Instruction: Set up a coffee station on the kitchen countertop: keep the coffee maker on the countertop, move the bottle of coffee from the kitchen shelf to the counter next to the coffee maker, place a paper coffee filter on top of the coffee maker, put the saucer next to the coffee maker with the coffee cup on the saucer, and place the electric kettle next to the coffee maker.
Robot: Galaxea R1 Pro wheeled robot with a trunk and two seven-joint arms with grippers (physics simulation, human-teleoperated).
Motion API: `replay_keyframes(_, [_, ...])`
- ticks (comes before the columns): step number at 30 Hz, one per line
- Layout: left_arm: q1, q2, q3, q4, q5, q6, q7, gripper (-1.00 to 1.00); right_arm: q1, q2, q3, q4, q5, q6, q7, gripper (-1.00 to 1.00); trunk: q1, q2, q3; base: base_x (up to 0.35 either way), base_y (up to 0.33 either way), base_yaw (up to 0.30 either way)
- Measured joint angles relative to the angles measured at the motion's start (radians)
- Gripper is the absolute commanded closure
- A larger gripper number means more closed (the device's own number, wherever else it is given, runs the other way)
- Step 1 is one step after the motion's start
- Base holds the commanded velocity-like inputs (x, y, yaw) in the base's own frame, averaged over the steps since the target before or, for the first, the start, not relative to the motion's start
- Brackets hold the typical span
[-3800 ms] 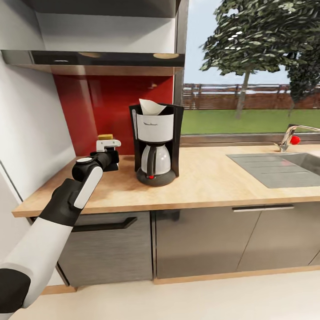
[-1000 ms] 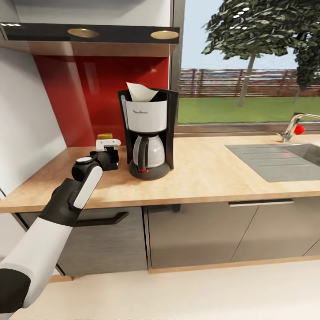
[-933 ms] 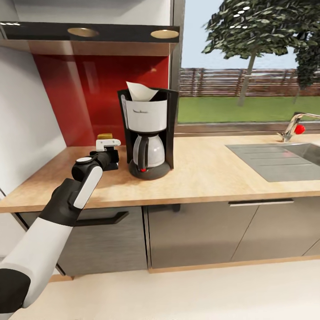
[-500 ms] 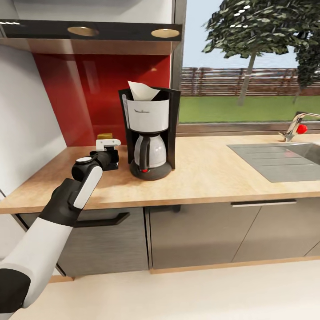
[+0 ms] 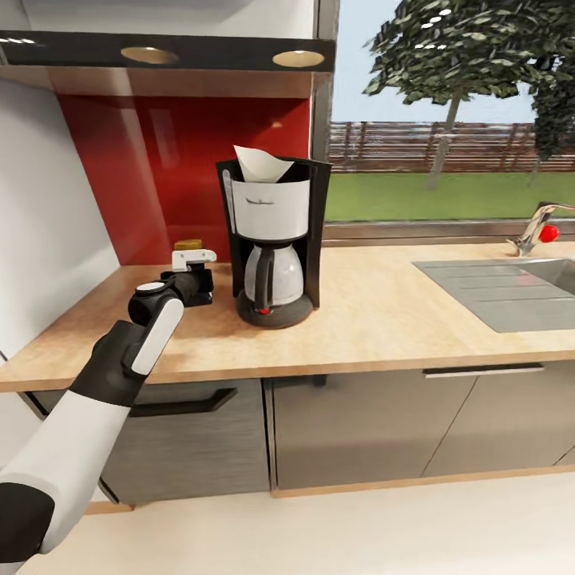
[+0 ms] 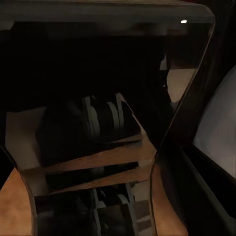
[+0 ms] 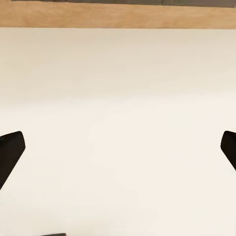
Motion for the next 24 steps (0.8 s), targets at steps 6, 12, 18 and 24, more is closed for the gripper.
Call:
replay_keyframes(6, [0.0,0.0,0.0,0.004,0.0,0.0,0.0,1.0,0.0,0.0,0.0,0.0,0.0,0.0,0.0,-1.0,0.0,0.0,0.0,0.054,0.044,0.0])
replay_keyframes(12, [0.0,0.0,0.0,0.005,0.0,0.0,0.0,1.0,0.0,0.0,0.0,0.0,0.0,0.0,0.0,-1.0,0.0,0.0,-0.003,0.005,0.004,0.0])
replay_keyframes(18, [0.0,0.0,0.0,0.005,0.0,0.0,0.0,1.0,0.0,0.0,0.0,-0.001,0.0,0.0,0.0,-1.0,0.0,0.0,-0.011,0.0,0.0,0.0])
replay_keyframes(24, [0.0,0.0,0.0,0.002,0.0,0.0,0.0,1.0,0.0,0.0,0.0,-0.001,0.0,0.0,0.0,-1.0,0.0,0.0,-0.02,0.0,0.0,0.0])
